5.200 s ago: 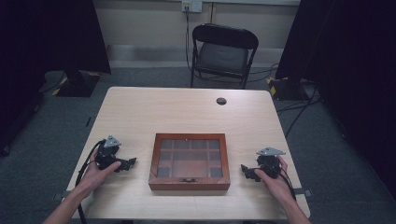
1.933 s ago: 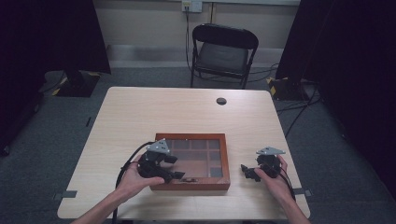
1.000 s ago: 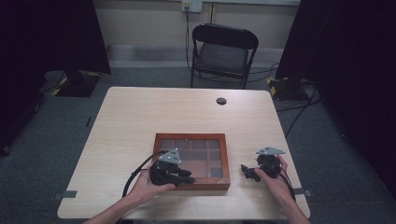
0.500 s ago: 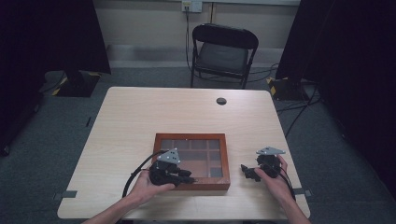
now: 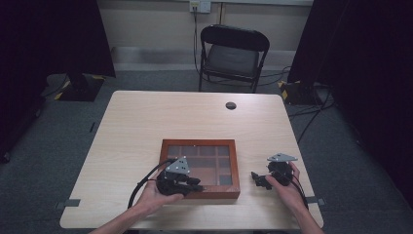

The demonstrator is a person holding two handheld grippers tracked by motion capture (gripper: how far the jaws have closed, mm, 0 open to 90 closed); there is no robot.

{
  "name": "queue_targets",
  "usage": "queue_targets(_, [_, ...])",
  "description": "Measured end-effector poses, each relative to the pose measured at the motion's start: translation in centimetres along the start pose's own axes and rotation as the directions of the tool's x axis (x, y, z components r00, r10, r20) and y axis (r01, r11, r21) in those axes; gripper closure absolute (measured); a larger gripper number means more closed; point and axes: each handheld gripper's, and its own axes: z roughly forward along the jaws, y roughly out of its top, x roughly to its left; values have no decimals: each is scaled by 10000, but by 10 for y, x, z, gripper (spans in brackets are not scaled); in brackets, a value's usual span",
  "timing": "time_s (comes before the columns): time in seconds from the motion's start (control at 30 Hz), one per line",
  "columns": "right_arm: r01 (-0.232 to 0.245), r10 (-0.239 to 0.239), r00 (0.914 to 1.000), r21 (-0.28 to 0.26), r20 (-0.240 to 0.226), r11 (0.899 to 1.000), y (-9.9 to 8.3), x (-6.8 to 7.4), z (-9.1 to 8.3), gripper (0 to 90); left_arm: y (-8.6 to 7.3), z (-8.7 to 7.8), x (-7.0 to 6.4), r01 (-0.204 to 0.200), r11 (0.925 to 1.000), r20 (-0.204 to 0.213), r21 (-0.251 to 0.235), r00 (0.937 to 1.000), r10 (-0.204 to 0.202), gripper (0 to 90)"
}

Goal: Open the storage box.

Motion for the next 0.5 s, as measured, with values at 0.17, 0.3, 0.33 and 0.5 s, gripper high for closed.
queue_targets(0.17, [7, -7, 10000, -1, -6, 10000, 0, 0, 0, 0, 1, -2, -3, -103, 9994, -61, -340, 9999, 101, 762])
queue_targets(0.3, [5, -5, 10000, -2, -14, 10000, 0, 0, 0, 0, 1, -1, -3, -78, 9998, 69, -185, 9999, 80, 798])
queue_targets(0.33, [6, -6, 10000, 0, -13, 10000, 0, 0, 0, 0, 0, -1, -1, 23, 9999, 167, -134, 9999, -21, 796])
queue_targets(0.5, [2, -2, 10000, 3, -21, 10000, 0, 0, 0, 0, 0, 1, -1, -162, 9996, 209, -235, 9996, 167, 796])
